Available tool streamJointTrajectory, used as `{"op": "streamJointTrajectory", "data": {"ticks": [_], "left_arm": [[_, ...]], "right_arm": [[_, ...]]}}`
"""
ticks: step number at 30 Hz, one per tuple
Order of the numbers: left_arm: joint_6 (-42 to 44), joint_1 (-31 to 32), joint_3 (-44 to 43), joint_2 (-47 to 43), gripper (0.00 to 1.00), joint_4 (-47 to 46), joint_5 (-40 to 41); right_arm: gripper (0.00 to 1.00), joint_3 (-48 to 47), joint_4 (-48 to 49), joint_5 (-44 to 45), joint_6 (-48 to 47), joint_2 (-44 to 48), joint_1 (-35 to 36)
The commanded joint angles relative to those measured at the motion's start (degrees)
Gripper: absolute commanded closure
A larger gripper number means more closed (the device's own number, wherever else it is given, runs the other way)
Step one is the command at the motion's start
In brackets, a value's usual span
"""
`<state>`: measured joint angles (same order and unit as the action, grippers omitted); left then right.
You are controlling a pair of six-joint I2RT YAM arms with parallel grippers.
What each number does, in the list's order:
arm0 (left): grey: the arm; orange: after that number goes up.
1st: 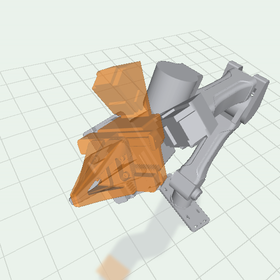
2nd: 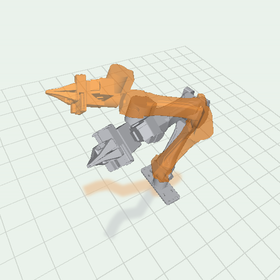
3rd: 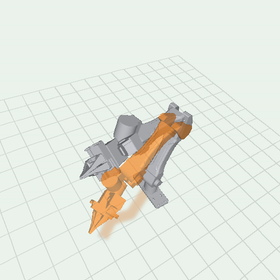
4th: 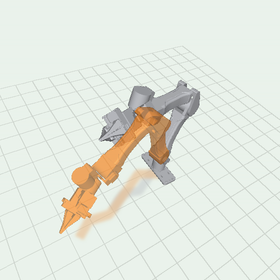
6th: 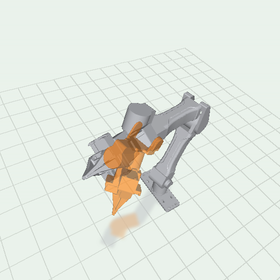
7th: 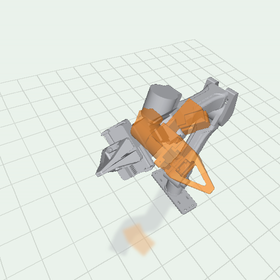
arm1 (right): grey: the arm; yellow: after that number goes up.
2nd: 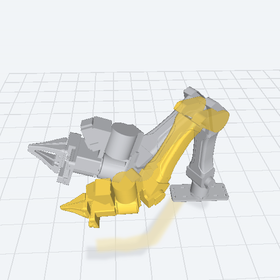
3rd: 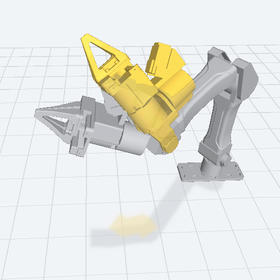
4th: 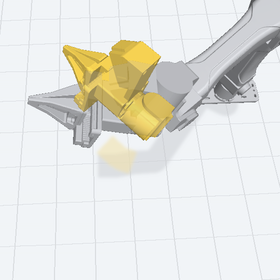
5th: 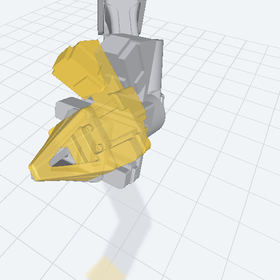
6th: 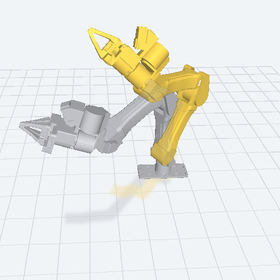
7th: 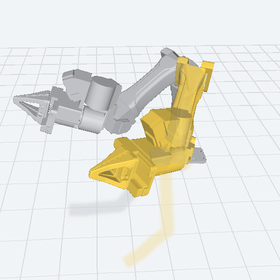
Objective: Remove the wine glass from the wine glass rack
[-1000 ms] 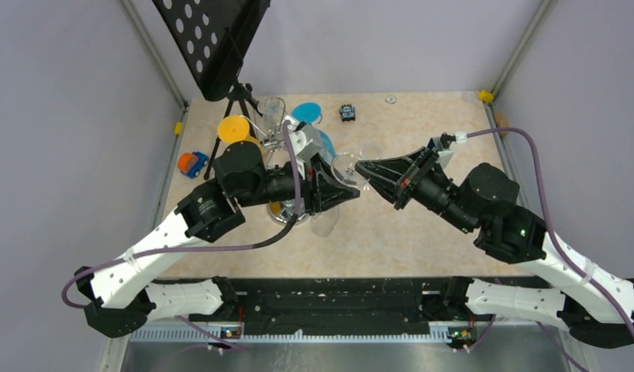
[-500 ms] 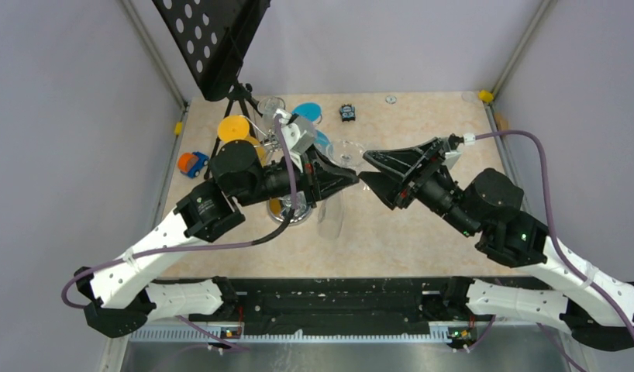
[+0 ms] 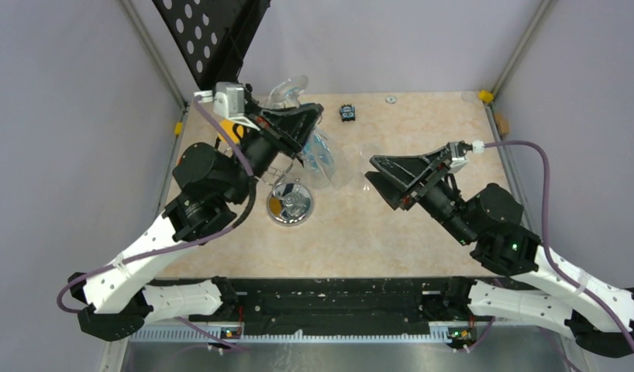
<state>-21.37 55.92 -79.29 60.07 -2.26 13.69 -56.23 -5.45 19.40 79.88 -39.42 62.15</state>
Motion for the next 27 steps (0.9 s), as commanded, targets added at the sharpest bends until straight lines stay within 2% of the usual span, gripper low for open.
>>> {"op": "streamJointTrajectory", "data": {"ticks": [1,10,17,27], "left_arm": [[-8.16,-0.11,-2.81,-1.87,1.0,-10.51,8.66],[-15.52,-0.11,-0.72,-3.26,1.0,-14.64,10.91],[-18.9,-0.11,0.39,-4.2,1.0,-14.81,10.87],[-20.47,-0.12,2.1,-4.66,1.0,-16.69,7.16]], "right_arm": [[0.29,-0.13,12.34,-4.55,-3.82,-3.73,-0.17],[0.31,0.89,27.94,-9.37,-6.77,-8.25,-0.18],[0.5,1.33,37.96,-11.06,-10.98,-9.29,-0.24],[0.67,-1.33,39.65,-12.68,-10.23,-12.89,-0.19]]}}
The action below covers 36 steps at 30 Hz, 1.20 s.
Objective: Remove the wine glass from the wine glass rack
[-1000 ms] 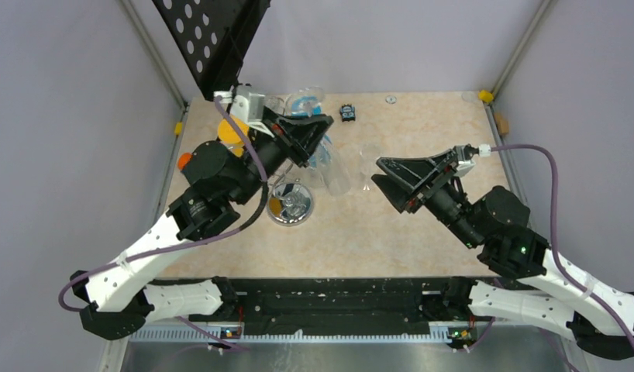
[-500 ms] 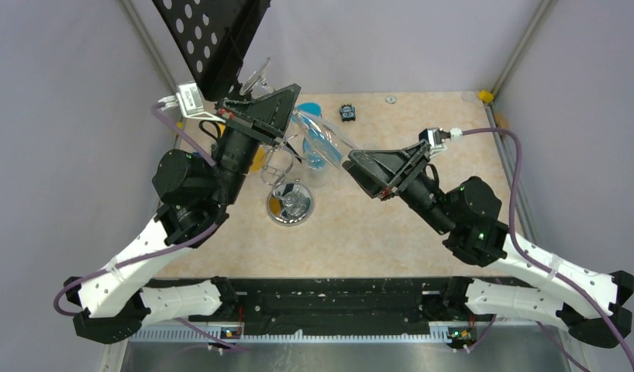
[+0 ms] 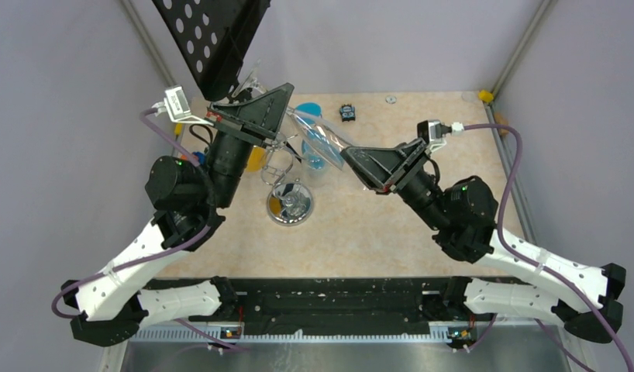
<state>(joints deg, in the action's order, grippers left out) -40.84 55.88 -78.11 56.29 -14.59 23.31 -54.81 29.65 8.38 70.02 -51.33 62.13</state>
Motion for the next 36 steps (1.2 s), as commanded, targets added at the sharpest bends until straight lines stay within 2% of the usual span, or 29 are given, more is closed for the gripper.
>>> {"op": "streamJointTrajectory", "data": {"ticks": [1,7,8,11,15,17,21,30,36], "left_arm": [[-1.0,-0.07,1.22,-0.92,1.0,-4.67,-2.82],[-1.2,-0.07,2.44,-1.32,1.0,-6.1,-4.62],[-1.08,-0.07,2.4,-1.42,0.99,-6.15,-4.88],[-0.69,-0.07,2.21,-1.6,0.81,-5.76,-5.61],[-0.04,-0.07,1.57,-1.8,0.43,-4.36,-6.91],[0.83,-0.07,1.12,-1.8,0.32,-3.37,-7.86],[2.09,-0.07,-0.56,-1.33,0.19,0.09,-10.19],[2.4,-0.07,-3.93,0.07,0.13,11.55,-9.53],[6.5,-0.07,-8.73,2.31,0.12,21.35,-11.64]], "right_arm": [[0.69,-2.56,5.09,-1.81,0.01,-1.13,-0.22],[1.0,-1.81,7.52,-1.45,0.75,-1.12,-0.19],[1.0,-1.73,7.22,-1.12,0.67,-0.91,-0.21],[1.0,-1.83,6.04,-0.05,0.04,-0.31,-0.17],[1.0,-2.03,4.84,1.69,-1.96,0.58,-0.17],[1.0,-2.43,3.58,2.73,-3.57,1.19,-0.19],[1.0,-3.4,1.36,5.98,-7.64,2.65,-0.15],[1.0,-7.25,-5.45,15.49,-19.99,5.7,-0.15],[1.0,-15.36,-20.46,28.01,-34.97,6.32,-0.24]]}}
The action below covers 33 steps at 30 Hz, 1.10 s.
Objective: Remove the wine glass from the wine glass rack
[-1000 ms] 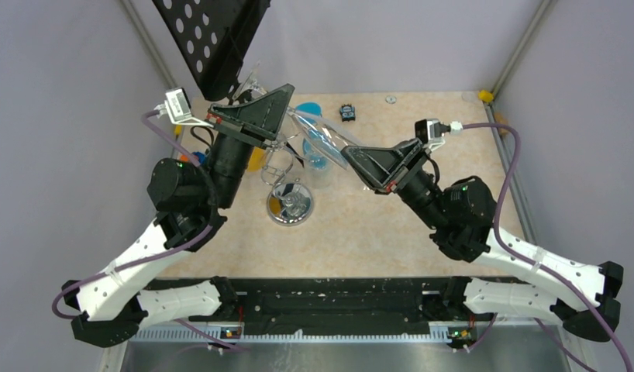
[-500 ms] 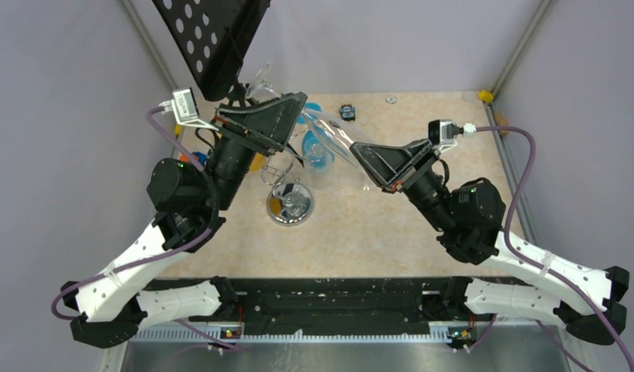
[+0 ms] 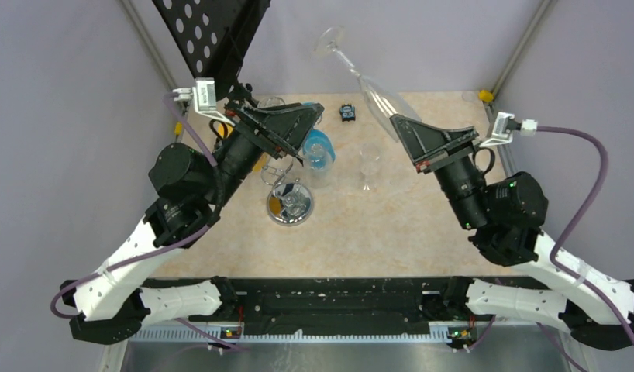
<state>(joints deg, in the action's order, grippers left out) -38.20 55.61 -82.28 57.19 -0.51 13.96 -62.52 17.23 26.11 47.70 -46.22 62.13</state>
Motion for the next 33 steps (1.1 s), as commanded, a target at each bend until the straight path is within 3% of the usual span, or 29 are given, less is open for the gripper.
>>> {"op": "streamJointTrajectory", "data": {"ticks": [1,8,15,19,23,29,33], "left_arm": [[4.7,0.2,-5.64,1.97,0.12,9.66,-2.42],[10.35,0.15,-8.9,3.63,0.06,21.2,-0.34],[13.21,0.2,-8.95,2.69,0.05,25.43,4.74],[14.29,0.2,-9.04,2.36,0.05,25.94,5.76],[14.55,0.2,-9.05,2.39,0.05,26.68,5.96],[14.39,0.2,-9.21,2.79,0.05,27.85,5.45],[14.54,0.16,-9.3,3.01,0.05,28.86,5.35]], "right_arm": [[1.0,-9.44,-11.6,13.16,-15.69,0.92,-0.16],[1.0,-23.75,-42.96,35.21,-26.64,-5.29,-0.19],[1.0,-35.17,-63.64,39.76,-27.56,-13.22,-1.11],[1.0,-38.12,-69.14,30.41,-27.5,-16.63,-8.62],[1.0,-38.81,-73.54,10.33,-26.91,-20.74,-21.76],[1.0,-40.52,-81.01,-10.76,-28.29,-29.82,-34.29],[1.0,-38.78,-82.01,-16.34,-29.95,-33.49,-38.34]]}}
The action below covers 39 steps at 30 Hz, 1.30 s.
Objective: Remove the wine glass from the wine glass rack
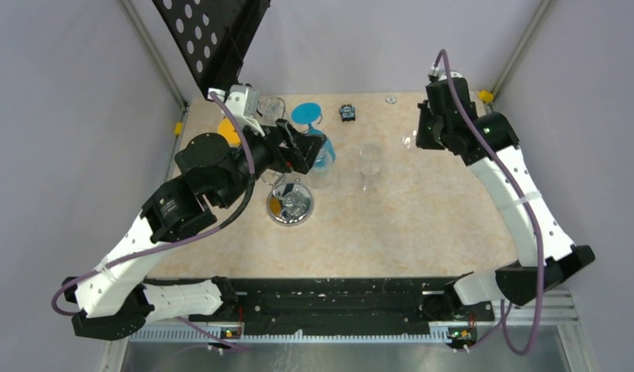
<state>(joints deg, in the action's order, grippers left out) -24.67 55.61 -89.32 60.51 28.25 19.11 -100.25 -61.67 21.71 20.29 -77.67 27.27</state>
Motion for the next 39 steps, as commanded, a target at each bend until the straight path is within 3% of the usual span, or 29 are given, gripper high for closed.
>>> {"op": "streamJointTrajectory", "data": {"ticks": [1,8,33,39], "left_arm": [[1.13,0.19,-2.27,-0.31,0.05,0.28,0.26],[2.17,0.17,-2.27,-0.05,0.05,0.58,0.38],[3.24,0.11,-2.39,1.05,0.05,1.13,1.76],[2.66,0.11,-3.16,2.16,0.05,1.52,1.87]], "right_arm": [[1.0,-0.73,-3.44,-12.8,-3.0,-2.93,-4.12],[1.0,-0.44,-6.21,-17.64,-7.31,-9.1,-5.64],[1.0,-1.83,-5.31,-14.4,-10.38,-20.6,-6.74],[0.72,-3.42,-5.38,-14.2,-10.86,-20.78,-7.09]]}}
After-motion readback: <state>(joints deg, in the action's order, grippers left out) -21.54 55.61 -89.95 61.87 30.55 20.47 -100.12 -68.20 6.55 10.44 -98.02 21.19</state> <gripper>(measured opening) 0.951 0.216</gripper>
